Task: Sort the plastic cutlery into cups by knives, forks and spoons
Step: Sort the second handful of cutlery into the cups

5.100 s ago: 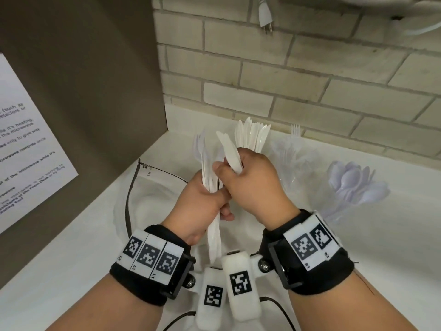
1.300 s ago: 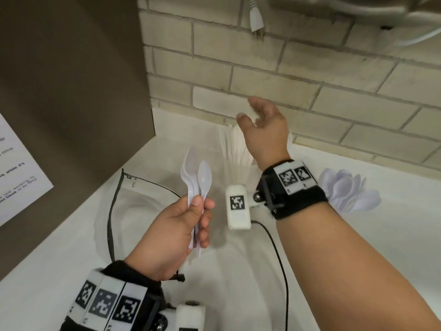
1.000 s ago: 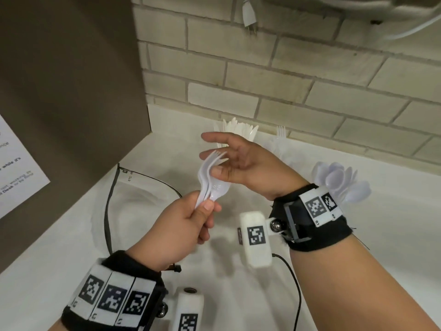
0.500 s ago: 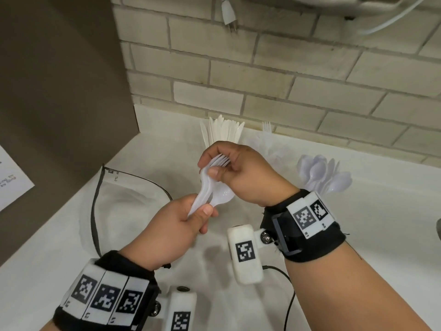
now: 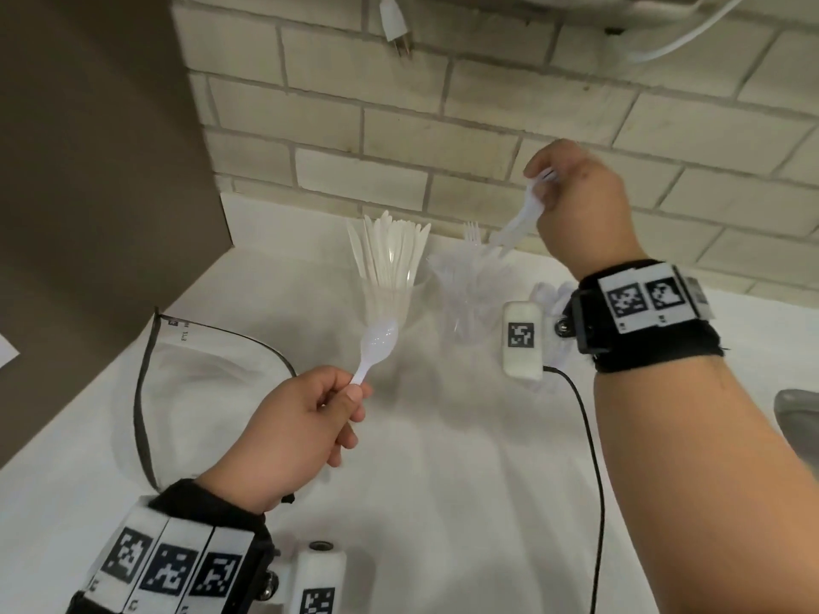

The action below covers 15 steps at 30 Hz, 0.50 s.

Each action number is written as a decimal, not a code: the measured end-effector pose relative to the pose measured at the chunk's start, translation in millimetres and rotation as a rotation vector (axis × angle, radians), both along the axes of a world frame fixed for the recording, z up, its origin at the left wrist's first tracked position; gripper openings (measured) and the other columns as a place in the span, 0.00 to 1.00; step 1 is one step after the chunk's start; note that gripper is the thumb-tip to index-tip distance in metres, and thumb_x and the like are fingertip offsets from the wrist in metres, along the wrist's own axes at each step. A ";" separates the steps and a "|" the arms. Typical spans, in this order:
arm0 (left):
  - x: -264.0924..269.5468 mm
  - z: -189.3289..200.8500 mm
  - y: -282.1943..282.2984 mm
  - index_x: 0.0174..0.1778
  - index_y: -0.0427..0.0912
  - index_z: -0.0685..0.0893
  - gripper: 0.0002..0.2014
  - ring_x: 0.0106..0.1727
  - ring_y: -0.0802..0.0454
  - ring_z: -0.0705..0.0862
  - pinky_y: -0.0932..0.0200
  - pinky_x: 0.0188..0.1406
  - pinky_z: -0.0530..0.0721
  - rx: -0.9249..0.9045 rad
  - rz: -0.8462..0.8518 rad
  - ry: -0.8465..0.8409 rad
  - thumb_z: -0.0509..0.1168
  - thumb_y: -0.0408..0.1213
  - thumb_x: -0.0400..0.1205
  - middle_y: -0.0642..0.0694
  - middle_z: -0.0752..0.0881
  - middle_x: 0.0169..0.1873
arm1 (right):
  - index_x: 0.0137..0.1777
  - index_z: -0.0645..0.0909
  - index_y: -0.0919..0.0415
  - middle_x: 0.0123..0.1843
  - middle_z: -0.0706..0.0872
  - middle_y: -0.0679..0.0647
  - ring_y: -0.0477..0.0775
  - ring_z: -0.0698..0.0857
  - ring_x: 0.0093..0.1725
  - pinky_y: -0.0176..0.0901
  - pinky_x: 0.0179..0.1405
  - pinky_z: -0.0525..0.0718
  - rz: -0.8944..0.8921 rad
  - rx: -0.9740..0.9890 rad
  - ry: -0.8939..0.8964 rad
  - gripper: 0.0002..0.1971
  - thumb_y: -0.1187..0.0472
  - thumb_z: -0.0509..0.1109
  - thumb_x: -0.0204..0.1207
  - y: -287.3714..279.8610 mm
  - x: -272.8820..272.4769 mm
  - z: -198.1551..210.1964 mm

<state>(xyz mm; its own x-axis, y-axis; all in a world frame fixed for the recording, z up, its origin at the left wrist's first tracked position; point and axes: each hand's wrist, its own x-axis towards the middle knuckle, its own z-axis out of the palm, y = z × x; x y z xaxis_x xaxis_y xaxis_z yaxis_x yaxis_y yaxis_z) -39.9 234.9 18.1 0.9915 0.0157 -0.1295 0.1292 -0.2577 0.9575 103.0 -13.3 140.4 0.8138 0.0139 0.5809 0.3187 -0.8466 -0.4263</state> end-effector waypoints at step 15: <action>1.2 2.4 -1.3 0.46 0.48 0.86 0.08 0.25 0.58 0.81 0.61 0.25 0.78 0.001 -0.041 0.015 0.61 0.40 0.85 0.54 0.86 0.31 | 0.74 0.70 0.57 0.73 0.73 0.62 0.66 0.70 0.73 0.60 0.73 0.70 -0.060 -0.345 0.500 0.20 0.58 0.50 0.85 19.2 39.0 -82.2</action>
<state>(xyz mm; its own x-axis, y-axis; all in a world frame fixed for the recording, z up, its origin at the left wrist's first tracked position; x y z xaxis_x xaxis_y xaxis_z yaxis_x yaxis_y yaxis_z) -38.7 233.6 20.5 0.9892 -0.0253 -0.1441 0.1324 -0.2639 0.9554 142.0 5.9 58.2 0.9920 0.0790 0.0985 0.0983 -0.9728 -0.2096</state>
